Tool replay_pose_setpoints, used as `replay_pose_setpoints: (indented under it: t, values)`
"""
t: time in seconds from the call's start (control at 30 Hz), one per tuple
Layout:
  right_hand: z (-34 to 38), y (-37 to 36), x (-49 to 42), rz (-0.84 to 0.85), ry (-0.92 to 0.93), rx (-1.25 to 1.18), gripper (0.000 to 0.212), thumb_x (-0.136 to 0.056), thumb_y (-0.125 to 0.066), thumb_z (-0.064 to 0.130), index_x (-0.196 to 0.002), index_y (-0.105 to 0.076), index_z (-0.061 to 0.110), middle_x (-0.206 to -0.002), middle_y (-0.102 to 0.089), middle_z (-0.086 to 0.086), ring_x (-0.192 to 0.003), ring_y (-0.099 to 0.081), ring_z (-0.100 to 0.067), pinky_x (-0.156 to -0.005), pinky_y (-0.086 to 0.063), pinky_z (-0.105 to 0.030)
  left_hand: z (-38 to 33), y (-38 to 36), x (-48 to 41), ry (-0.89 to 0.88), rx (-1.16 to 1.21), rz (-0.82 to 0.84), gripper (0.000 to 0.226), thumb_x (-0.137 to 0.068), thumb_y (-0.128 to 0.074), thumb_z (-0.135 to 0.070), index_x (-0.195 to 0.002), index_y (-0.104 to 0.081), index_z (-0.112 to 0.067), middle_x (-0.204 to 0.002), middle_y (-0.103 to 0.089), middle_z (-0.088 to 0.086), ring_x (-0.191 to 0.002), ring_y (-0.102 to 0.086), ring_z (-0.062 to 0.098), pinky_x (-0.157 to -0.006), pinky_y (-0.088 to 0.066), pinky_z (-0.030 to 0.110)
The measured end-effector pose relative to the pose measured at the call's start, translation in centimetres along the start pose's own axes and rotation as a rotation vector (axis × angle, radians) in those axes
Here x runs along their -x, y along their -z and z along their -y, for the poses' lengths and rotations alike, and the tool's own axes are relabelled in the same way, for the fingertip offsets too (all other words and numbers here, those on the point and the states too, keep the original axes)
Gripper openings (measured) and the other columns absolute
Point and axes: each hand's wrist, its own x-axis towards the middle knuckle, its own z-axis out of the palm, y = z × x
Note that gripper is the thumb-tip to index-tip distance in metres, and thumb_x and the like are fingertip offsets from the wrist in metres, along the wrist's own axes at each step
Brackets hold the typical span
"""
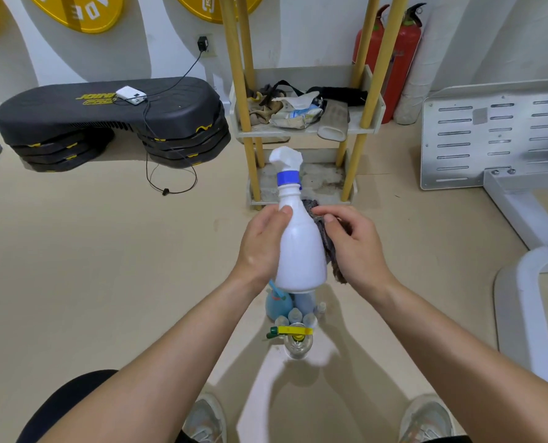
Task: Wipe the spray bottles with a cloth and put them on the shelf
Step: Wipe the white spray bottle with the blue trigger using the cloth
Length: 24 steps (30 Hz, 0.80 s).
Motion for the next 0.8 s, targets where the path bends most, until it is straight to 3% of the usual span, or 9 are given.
replay_pose_setpoints:
  t: [0.1, 0.17, 0.27, 0.37, 0.47, 0.57, 0.67, 0.8]
  values:
    - [0.0, -0.8, 0.7, -0.037, 0.005, -0.025, 0.022, -0.099, -0.055, 0.019, -0.106, -0.073, 0.029, -0.109, -0.066, 0.002, -0.093, -0.064, -0.011, -0.078, -0.05, -0.026, -0.6, 0.5, -0.5, 0.068, 0.1, -0.054, 0.015, -0.103, -0.051, -0.02, -0.098, -0.064, -0.014, -0.087, -0.066, -0.001, -0.071, -0.061, 0.008, -0.063, -0.048, 0.022]
    - [0.8, -1.1, 1.0, -0.054, 0.043, -0.021, 0.024, -0.099, -0.056, 0.011, -0.107, -0.071, 0.028, -0.112, -0.064, 0.002, -0.101, -0.062, -0.003, -0.088, -0.047, -0.019, -0.8, 0.7, -0.5, 0.112, 0.149, -0.08, 0.016, -0.102, -0.051, -0.02, -0.108, -0.065, -0.015, -0.094, -0.068, 0.0, -0.077, -0.062, 0.012, -0.067, -0.049, 0.025]
    - [1.9, -1.9, 1.6, -0.082, 0.076, -0.026, 0.026, -0.098, -0.056, 0.005, -0.108, -0.072, 0.024, -0.114, -0.061, 0.002, -0.102, -0.059, 0.002, -0.087, -0.043, -0.008, -0.7, 0.6, -0.4, 0.114, 0.186, -0.066, 0.013, -0.102, -0.051, -0.022, -0.106, -0.063, -0.019, -0.096, -0.069, -0.001, -0.079, -0.064, 0.013, -0.071, -0.051, 0.028]
    - [2.4, -2.4, 1.8, -0.109, 0.088, -0.046, 0.025, -0.097, -0.059, 0.006, -0.11, -0.073, 0.022, -0.116, -0.06, 0.004, -0.106, -0.06, 0.0, -0.09, -0.045, -0.01, -0.8, 0.7, -0.3, 0.052, 0.183, -0.024, 0.018, -0.1, -0.058, -0.032, -0.109, -0.058, -0.017, -0.089, -0.073, -0.002, -0.076, -0.069, 0.012, -0.066, -0.056, 0.027]
    - [2.7, -2.4, 1.8, -0.126, 0.158, 0.011, 0.027, -0.092, -0.066, 0.006, -0.114, -0.072, 0.021, -0.118, -0.06, 0.003, -0.109, -0.06, -0.001, -0.095, -0.045, -0.012, -0.5, 1.0, -0.6, 0.018, 0.161, 0.004, 0.028, -0.096, -0.066, -0.023, -0.118, -0.062, -0.007, -0.091, -0.076, 0.005, -0.08, -0.071, 0.019, -0.069, -0.057, 0.03]
    - [2.9, -2.6, 2.1, -0.124, 0.213, 0.055, 0.036, -0.085, -0.074, 0.007, -0.117, -0.068, 0.021, -0.114, -0.058, 0.006, -0.108, -0.058, 0.001, -0.092, -0.043, -0.009, -0.4, 0.4, -0.4, 0.045, 0.188, -0.037, 0.028, -0.096, -0.06, -0.021, -0.114, -0.065, 0.0, -0.089, -0.074, 0.006, -0.078, -0.07, 0.014, -0.068, -0.056, 0.027]
    - [3.1, -2.8, 2.0, -0.134, 0.219, 0.054, 0.039, -0.079, -0.079, 0.009, -0.108, -0.064, 0.03, -0.106, -0.06, 0.013, -0.103, -0.061, 0.0, -0.089, -0.047, -0.012, -0.6, -0.2, 0.0, 0.05, 0.177, -0.087, 0.024, -0.104, -0.046, -0.011, -0.112, -0.063, 0.003, -0.08, -0.068, -0.001, -0.063, -0.065, 0.0, -0.056, -0.05, 0.015]
    - [3.9, -1.7, 1.1, -0.285, 0.196, 0.021, 0.025, -0.08, -0.077, 0.013, -0.094, -0.065, 0.03, -0.095, -0.067, 0.006, -0.091, -0.065, -0.008, -0.078, -0.053, -0.02, -1.1, 0.1, -0.1, 0.047, 0.206, -0.069, 0.02, -0.103, -0.045, -0.014, -0.092, -0.062, -0.01, -0.071, -0.069, -0.008, -0.062, -0.064, 0.006, -0.059, -0.049, 0.019]
